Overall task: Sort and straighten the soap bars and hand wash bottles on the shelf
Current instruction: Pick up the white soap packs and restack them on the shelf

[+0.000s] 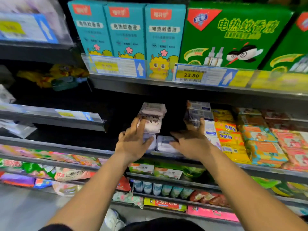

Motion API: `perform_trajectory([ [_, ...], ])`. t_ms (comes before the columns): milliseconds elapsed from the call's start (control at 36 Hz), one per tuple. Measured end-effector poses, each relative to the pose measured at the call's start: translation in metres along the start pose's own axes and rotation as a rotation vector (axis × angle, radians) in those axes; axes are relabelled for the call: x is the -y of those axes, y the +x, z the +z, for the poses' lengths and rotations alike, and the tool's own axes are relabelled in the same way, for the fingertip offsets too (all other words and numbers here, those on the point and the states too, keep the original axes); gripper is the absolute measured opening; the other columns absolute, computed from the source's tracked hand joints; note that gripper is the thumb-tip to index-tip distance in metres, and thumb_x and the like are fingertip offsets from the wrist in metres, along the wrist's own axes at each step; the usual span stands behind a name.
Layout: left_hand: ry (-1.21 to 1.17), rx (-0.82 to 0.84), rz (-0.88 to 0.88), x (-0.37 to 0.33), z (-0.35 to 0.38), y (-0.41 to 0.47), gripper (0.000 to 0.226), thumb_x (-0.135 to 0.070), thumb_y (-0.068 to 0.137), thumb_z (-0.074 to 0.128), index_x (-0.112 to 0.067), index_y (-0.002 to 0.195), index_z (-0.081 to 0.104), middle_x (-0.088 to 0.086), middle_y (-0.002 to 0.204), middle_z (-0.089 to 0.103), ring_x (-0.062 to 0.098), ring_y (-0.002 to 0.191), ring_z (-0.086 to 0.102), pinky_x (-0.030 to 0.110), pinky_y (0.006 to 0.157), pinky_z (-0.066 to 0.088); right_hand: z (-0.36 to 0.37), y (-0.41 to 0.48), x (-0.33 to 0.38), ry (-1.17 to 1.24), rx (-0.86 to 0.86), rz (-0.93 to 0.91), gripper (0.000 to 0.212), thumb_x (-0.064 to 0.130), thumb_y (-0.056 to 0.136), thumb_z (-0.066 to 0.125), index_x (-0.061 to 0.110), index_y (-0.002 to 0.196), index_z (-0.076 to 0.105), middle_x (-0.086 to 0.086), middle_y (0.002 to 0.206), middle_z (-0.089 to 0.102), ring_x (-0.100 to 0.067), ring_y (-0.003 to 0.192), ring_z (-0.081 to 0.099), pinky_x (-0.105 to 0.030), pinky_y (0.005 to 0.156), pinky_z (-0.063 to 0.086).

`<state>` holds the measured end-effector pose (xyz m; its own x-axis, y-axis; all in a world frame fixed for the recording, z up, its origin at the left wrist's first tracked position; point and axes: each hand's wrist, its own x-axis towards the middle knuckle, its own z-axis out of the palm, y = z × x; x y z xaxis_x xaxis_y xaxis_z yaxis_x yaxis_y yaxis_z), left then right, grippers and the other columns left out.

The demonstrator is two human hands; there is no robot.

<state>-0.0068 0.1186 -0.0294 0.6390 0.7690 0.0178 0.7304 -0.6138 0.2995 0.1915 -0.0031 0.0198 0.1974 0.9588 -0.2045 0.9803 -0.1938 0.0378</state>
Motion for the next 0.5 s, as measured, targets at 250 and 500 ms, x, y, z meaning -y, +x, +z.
perform_trajectory([
  [250,0.015,-0.042,0.010,0.004,0.006,0.000,0.082,-0.070,0.095,0.034,-0.032,0.157,-0.002,-0.006,0.166,-0.012,0.025,0.143,0.030,0.046,0.114,0.025,0.001,0.001,-0.005,0.003,-0.045,-0.057,0.051,0.059,0.101,0.036,0.033,0.144,0.046,0.002,0.139,0.052,-0.020,0.140,0.023,-0.059,0.111,-0.015],
  [500,0.026,-0.063,0.009,0.004,0.008,-0.001,0.079,-0.069,0.096,0.032,-0.032,0.157,-0.002,-0.007,0.165,-0.010,0.027,0.137,0.037,0.044,0.109,0.027,-0.002,0.003,-0.010,0.201,-0.036,-0.039,0.035,0.067,0.088,0.058,0.042,0.111,0.049,0.006,0.115,0.053,-0.008,0.129,0.028,-0.050,0.115,0.002],
])
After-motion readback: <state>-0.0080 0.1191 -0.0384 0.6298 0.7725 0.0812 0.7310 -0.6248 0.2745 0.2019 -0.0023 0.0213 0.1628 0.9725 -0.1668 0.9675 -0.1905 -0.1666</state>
